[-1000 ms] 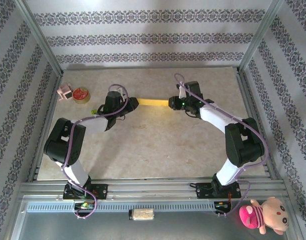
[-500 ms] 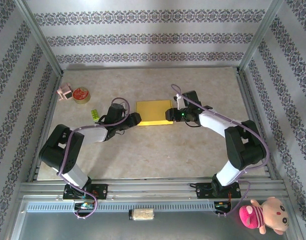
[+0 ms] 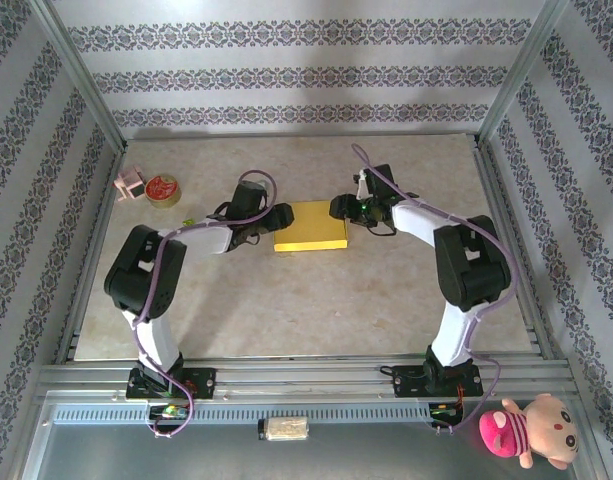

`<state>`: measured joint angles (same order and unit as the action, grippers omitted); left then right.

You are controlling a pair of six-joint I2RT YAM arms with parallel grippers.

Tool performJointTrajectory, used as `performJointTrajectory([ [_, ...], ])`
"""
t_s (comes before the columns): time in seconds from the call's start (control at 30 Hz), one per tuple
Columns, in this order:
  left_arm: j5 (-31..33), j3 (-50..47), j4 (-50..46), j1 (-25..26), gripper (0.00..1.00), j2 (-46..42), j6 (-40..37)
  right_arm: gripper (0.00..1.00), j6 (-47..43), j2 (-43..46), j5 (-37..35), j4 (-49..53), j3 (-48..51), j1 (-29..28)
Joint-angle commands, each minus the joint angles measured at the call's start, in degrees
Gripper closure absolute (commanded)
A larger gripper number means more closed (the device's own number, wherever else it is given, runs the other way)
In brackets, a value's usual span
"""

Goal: Fold the paper box

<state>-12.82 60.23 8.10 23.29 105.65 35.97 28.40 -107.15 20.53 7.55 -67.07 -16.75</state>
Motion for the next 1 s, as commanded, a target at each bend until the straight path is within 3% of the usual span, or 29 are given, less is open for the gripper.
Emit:
performJointTrajectory([
  [0.0,-2.57,2.11,-1.66,-0.12,0.32,2.87,-0.69,0.37,0.93,-1.71,1.02,1.59,-1.19,-0.8],
  [0.1,-5.43,2.61,0.37,-0.94,0.35,5.16,1.24,0.39,0.99,-2.5,1.18,1.68,-0.57,-1.44],
  [0.3,-9.05,3.35,2.85,-1.69,0.53,8.2,3.57,0.51,3.6,-3.23,3.36,-0.1,0.16,-2.82],
  [0.53,-9.0,9.82,3.69,-3.36,0.54,12.31,3.93,0.53,7.44,-6.56,2.94,-2.01,-5.43,-2.3],
  [0.97,-2.78,42.91,-2.68,-8.31,0.57,32.43,1.6,0.52,7.31,-32.12,1.26,3.55,-46.96,-0.12],
])
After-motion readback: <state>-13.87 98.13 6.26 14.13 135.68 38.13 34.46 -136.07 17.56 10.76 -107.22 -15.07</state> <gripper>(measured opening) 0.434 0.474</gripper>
